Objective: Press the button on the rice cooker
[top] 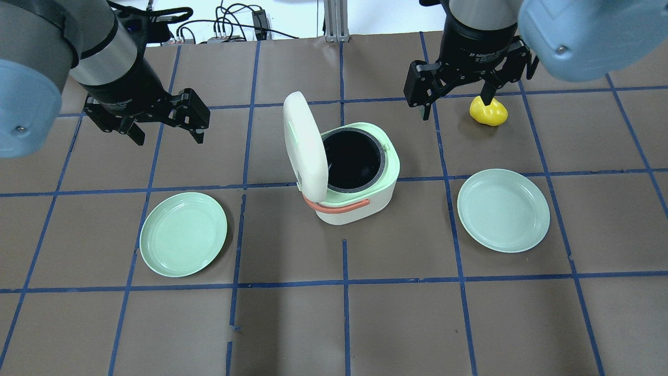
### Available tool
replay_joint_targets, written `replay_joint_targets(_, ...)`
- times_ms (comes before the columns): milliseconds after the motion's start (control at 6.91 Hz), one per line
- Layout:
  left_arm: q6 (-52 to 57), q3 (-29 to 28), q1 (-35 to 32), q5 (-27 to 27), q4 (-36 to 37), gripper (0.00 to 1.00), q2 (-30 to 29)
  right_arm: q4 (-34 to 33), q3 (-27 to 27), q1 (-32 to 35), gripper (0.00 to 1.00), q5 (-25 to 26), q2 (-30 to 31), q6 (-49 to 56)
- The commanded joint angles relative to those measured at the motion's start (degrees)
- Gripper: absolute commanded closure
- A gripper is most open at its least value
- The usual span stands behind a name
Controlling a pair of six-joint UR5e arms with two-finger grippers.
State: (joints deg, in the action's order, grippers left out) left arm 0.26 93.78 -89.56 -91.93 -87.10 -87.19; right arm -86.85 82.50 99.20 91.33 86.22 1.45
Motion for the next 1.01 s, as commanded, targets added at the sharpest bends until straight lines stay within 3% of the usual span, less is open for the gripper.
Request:
replay_joint_targets(0,0.0,0.0,0.0,0.0,0.0,0.00,0.0,0.3,0.2,0.0,0.00,-6.2,0.0,0.4)
replay_joint_targets(868,0.0,0.0,0.0,0.0,0.0,0.00,0.0,-2.5,0.8,-0.1,0.00,-6.5,-0.3,0.1)
